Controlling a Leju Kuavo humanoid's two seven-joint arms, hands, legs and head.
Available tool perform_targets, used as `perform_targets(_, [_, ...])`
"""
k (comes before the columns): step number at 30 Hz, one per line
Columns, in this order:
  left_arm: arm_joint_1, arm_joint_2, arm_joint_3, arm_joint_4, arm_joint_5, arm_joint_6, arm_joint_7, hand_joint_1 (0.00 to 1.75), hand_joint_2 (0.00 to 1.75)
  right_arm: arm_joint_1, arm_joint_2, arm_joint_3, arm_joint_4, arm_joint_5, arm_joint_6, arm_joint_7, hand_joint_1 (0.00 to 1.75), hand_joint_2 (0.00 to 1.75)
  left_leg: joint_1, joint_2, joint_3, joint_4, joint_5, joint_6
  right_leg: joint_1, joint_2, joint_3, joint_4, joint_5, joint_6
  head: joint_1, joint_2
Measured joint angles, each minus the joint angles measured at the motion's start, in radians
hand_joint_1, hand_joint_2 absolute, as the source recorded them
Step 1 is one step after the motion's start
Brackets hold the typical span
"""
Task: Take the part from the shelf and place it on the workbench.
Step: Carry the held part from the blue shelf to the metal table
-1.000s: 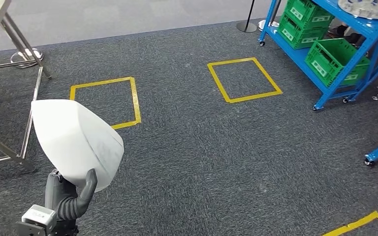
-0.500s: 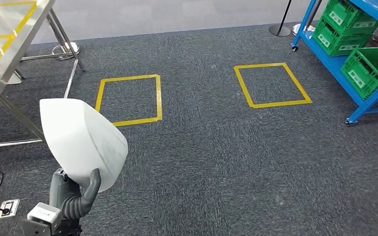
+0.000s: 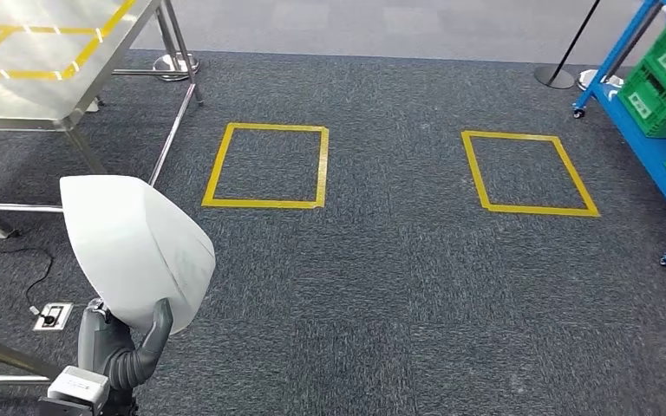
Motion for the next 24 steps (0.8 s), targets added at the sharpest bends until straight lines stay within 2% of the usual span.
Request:
perform_targets(1, [0.0, 0.001, 0.0, -0.002, 0.0, 0.002, 0.0, 1.75, 1.75, 0.001, 0.0, 0.0, 0.0, -0.003, 0.0, 0.0, 0.0, 0.0, 0.0, -0.01, -0.002, 0.0, 0.001, 0.003, -0.001, 0.023, -0.032, 0.067, -0.033, 0.002, 0.001, 0.0])
perform_targets(2, [0.0, 0.001, 0.0, -0.003, -0.001, 0.002, 0.0, 1.75, 1.75, 0.003, -0.001, 0.0, 0.0, -0.007, 0.0, 0.001, 0.0, 0.0, -0.001, -0.02, -0.004, 0.001, 0.002, 0.005, -0.001, 0.035, -0.067, 0.135, -0.061, 0.003, 0.002, 0.0])
perform_targets(3, [0.0, 0.002, 0.0, -0.003, 0.0, 0.003, 0.0, 1.75, 1.75, 0.003, -0.001, -0.001, 0.0, -0.012, -0.001, 0.002, 0.0, 0.0, -0.002, -0.031, -0.005, 0.002, 0.002, 0.006, -0.002, 0.039, -0.093, 0.183, -0.073, 0.003, 0.002, 0.0])
perform_targets(4, [0.0, 0.003, 0.0, -0.003, 0.001, 0.002, 0.002, 1.75, 1.75, 0.003, -0.001, -0.001, 0.0, -0.017, -0.002, 0.003, 0.0, 0.0, -0.002, -0.042, -0.006, 0.003, 0.002, 0.006, -0.001, 0.041, -0.103, 0.197, -0.066, 0.001, 0.002, 0.0])
perform_targets(5, [-0.002, 0.003, 0.0, -0.002, 0.002, 0.001, 0.005, 1.75, 1.75, 0.003, -0.001, -0.002, 0.0, -0.022, -0.004, 0.004, 0.0, 0.0, -0.003, -0.054, -0.006, 0.004, 0.003, 0.005, -0.001, 0.044, -0.093, 0.17, -0.039, -0.001, 0.002, 0.0])
perform_targets(7, [-0.009, 0.003, 0.0, 0.0, 0.006, -0.007, 0.013, 1.75, 1.75, 0.003, -0.001, -0.005, 0.0, -0.028, -0.008, 0.007, 0.0, 0.0, -0.002, -0.076, -0.006, 0.006, 0.005, 0.002, -0.002, 0.066, -0.034, 0.039, 0.032, -0.009, 0.002, 0.0])
perform_targets(8, [-0.016, 0.003, -0.001, 0.002, 0.007, -0.013, 0.017, 1.75, 1.75, 0.003, -0.002, -0.009, 0.0, -0.03, -0.01, 0.009, 0.0, 0.0, -0.002, -0.087, -0.008, 0.007, 0.006, -0.003, -0.002, 0.08, -0.008, -0.022, 0.054, -0.012, 0.002, 0.0])
perform_targets(9, [-0.023, 0.003, -0.002, 0.005, 0.008, -0.018, 0.02, 1.75, 1.75, 0.004, -0.002, -0.012, 0.0, -0.031, -0.01, 0.011, 0.0, 0.0, -0.002, -0.096, -0.011, 0.008, 0.008, -0.009, 0.0, 0.091, 0.007, -0.06, 0.065, -0.015, 0.001, 0.0])
perform_targets(10, [-0.029, 0.003, -0.004, 0.008, 0.009, -0.022, 0.023, 1.75, 1.75, 0.004, -0.003, -0.015, 0.0, -0.032, -0.01, 0.013, 0.0, 0.0, -0.002, -0.104, -0.014, 0.006, 0.011, -0.016, 0.002, 0.097, 0.011, -0.077, 0.066, -0.018, 0.001, 0.0])
perform_targets(12, [-0.038, 0.003, -0.006, 0.012, 0.01, -0.026, 0.026, 1.75, 1.75, 0.002, -0.003, -0.019, 0.0, -0.033, -0.01, 0.015, 0.0, 0.0, 0.0, -0.115, -0.02, 0.002, 0.017, -0.031, 0.004, 0.082, 0.011, -0.082, 0.072, -0.028, 0.001, 0.0])
perform_targets(13, [-0.04, 0.004, -0.007, 0.014, 0.01, -0.027, 0.027, 1.75, 1.75, 0.002, -0.003, -0.019, 0.0, -0.033, -0.01, 0.016, 0.0, 0.0, 0.0, -0.105, -0.025, 0.007, 0.013, -0.036, 0.003, 0.074, 0.013, -0.087, 0.077, -0.036, 0.001, 0.0])
perform_targets(15, [-0.046, 0.005, -0.007, 0.016, 0.01, -0.027, 0.027, 1.75, 1.75, 0.003, -0.004, -0.02, 0.0, -0.033, -0.01, 0.016, 0.0, 0.0, -0.001, -0.061, -0.054, 0.067, -0.029, -0.043, 0.0, 0.055, 0.016, -0.095, 0.085, -0.051, -0.002, 0.0])
perform_targets(16, [-0.05, 0.006, -0.008, 0.018, 0.01, -0.027, 0.027, 1.75, 1.75, 0.005, -0.004, -0.021, 0.0, -0.033, -0.01, 0.016, 0.0, 0.0, -0.002, -0.039, -0.081, 0.125, -0.063, -0.047, 0.002, 0.045, 0.015, -0.095, 0.085, -0.054, -0.004, 0.0])
perform_targets(17, [-0.053, 0.006, -0.008, 0.021, 0.01, -0.027, 0.027, 1.75, 1.75, 0.007, -0.004, -0.022, 0.0, -0.033, -0.01, 0.016, 0.0, 0.0, -0.002, -0.028, -0.111, 0.193, -0.097, -0.05, 0.003, 0.033, 0.014, -0.095, 0.085, -0.057, -0.004, 0.0])
perform_targets(18, [-0.054, 0.006, -0.008, 0.024, 0.011, -0.027, 0.028, 1.75, 1.75, 0.009, -0.004, -0.023, 0.0, -0.033, -0.01, 0.016, 0.0, 0.0, -0.001, -0.023, -0.134, 0.248, -0.119, -0.054, 0.004, 0.021, 0.014, -0.095, 0.084, -0.058, -0.004, 0.0])
perform_targets(19, [-0.054, 0.006, -0.008, 0.027, 0.011, -0.028, 0.028, 1.75, 1.75, 0.011, -0.005, -0.024, 0.0, -0.033, -0.01, 0.017, 0.0, 0.0, -0.001, -0.021, -0.145, 0.278, -0.124, -0.056, 0.004, 0.01, 0.014, -0.095, 0.084, -0.058, -0.004, 0.0])
perform_targets(20, [-0.055, 0.006, -0.008, 0.03, 0.011, -0.029, 0.029, 1.75, 1.75, 0.011, -0.005, -0.024, 0.0, -0.032, -0.012, 0.017, 0.0, 0.0, -0.001, -0.017, -0.136, 0.267, -0.109, -0.057, 0.004, -0.001, 0.014, -0.094, 0.083, -0.057, -0.004, 0.0])
perform_targets(21, [-0.056, 0.007, -0.009, 0.032, 0.012, -0.03, 0.03, 1.75, 1.75, 0.011, -0.005, -0.024, 0.0, -0.031, -0.014, 0.019, 0.0, 0.0, -0.001, -0.01, -0.107, 0.218, -0.081, -0.056, 0.004, -0.011, 0.016, -0.094, 0.082, -0.056, -0.004, 0.0])
perform_targets(22, [-0.059, 0.008, -0.01, 0.035, 0.014, -0.032, 0.031, 1.75, 1.75, 0.01, -0.005, -0.024, 0.0, -0.03, -0.016, 0.02, 0.0, 0.0, -0.001, 0.007, -0.067, 0.148, -0.049, -0.055, 0.005, -0.02, 0.018, -0.093, 0.08, -0.053, -0.005, 0.0])
perform_targets(24, [-0.07, 0.008, -0.014, 0.041, 0.02, -0.037, 0.033, 1.75, 1.75, 0.01, -0.006, -0.024, 0.0, -0.029, -0.02, 0.022, 0.0, 0.0, -0.005, 0.044, -0.004, 0.035, -0.012, -0.042, 0.011, -0.038, 0.021, -0.088, 0.073, -0.044, -0.003, 0.0])
